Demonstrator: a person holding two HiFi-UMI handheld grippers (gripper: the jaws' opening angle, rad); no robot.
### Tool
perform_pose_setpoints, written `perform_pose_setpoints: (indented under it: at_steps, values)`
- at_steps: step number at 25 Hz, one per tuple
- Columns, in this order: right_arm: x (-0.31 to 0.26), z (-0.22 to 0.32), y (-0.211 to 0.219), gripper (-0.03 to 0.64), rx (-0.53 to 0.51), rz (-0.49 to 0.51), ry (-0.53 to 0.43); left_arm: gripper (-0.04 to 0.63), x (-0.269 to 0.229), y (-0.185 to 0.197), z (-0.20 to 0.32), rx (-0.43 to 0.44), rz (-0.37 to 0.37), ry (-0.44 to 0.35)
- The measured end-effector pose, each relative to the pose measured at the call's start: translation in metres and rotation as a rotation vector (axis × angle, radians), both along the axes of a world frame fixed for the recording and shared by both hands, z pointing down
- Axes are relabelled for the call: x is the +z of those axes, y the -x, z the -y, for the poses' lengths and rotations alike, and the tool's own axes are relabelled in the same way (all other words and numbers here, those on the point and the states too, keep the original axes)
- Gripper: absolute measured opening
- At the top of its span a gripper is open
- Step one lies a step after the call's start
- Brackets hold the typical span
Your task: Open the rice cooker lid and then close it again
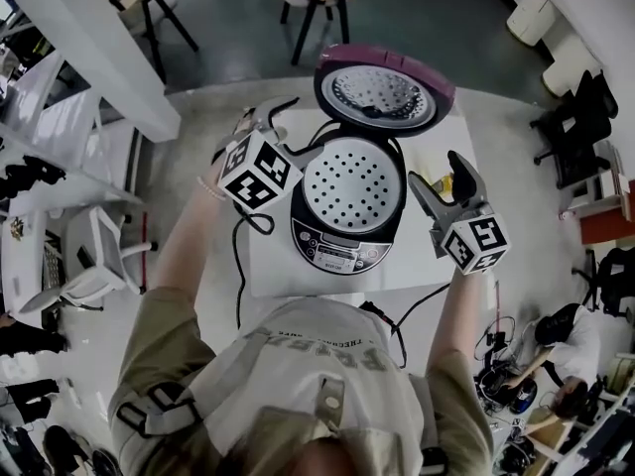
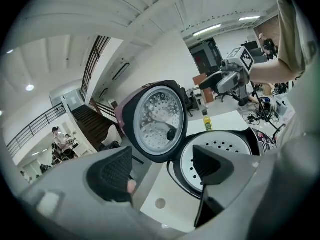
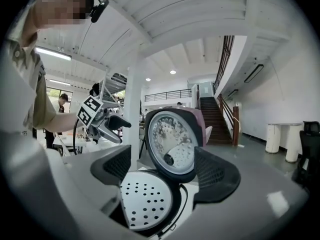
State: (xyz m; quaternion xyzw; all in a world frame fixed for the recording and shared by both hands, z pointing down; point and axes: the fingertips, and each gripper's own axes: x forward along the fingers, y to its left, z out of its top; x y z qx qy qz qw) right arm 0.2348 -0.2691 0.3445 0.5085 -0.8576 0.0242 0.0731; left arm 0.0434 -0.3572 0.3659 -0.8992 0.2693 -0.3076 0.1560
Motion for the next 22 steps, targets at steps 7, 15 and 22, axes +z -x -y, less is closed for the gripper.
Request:
perform_pose_setpoints:
  at_steps: [7, 15, 22]
  values:
    - [-0.018, 0.035, -0.018, 0.374, -0.007, 0.009, -0.031, 0.394, -0.014, -0.002, 0.033, -0.009, -0.001, -0.033]
    - [-0.038, 0.079, -0.023, 0.376, -0.037, -0.035, -0.061, 0.403, -0.024, -0.011, 0.064, 0.010, 0.028, -0.052]
    - [-0.047, 0.103, -0.024, 0.376, -0.062, -0.075, -0.065, 0.413, -0.028, -0.026, 0.085, 0.048, 0.063, -0.062]
